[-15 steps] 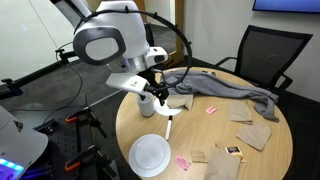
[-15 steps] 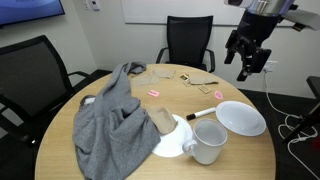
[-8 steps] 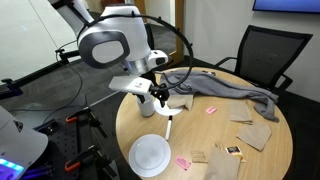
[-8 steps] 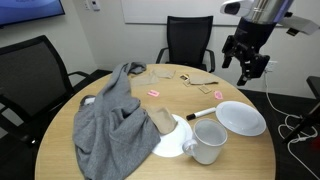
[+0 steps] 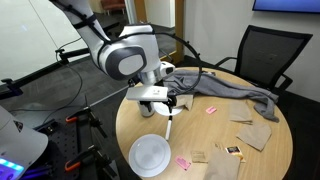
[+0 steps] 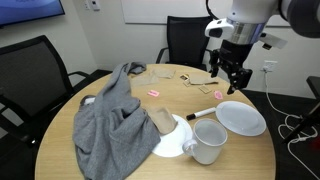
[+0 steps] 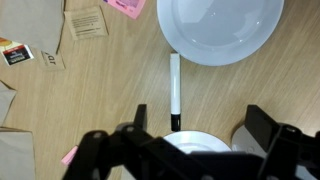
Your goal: Pick up the pen from the table and put it in the mug cup.
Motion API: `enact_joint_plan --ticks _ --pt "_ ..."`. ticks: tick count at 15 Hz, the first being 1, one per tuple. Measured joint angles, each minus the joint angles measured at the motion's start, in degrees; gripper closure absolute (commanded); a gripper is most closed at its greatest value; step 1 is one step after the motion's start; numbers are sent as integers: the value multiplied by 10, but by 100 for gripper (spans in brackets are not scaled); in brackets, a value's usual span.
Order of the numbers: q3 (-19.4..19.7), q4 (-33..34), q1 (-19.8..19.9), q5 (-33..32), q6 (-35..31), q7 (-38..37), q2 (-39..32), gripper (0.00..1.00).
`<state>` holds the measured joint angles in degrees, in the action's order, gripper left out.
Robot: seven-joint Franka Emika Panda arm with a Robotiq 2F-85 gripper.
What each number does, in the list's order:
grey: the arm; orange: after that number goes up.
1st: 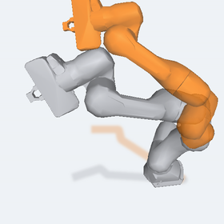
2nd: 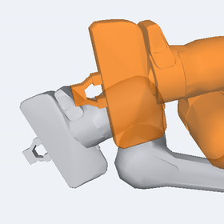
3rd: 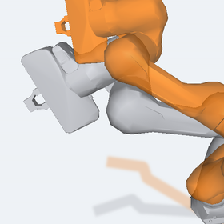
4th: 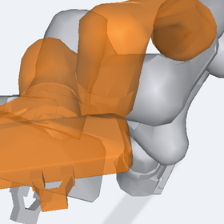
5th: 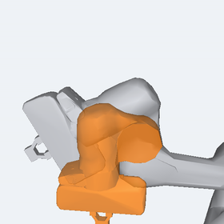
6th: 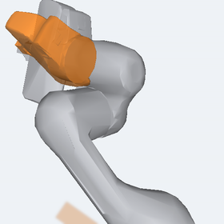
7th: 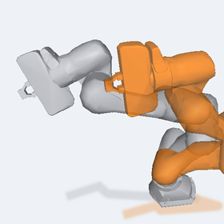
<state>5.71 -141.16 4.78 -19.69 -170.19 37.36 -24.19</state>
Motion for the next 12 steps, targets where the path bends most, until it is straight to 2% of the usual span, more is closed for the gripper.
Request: enact_joint_plan --ticks 12 --pt "-16 116 10 -21 -17 5 -171 0"
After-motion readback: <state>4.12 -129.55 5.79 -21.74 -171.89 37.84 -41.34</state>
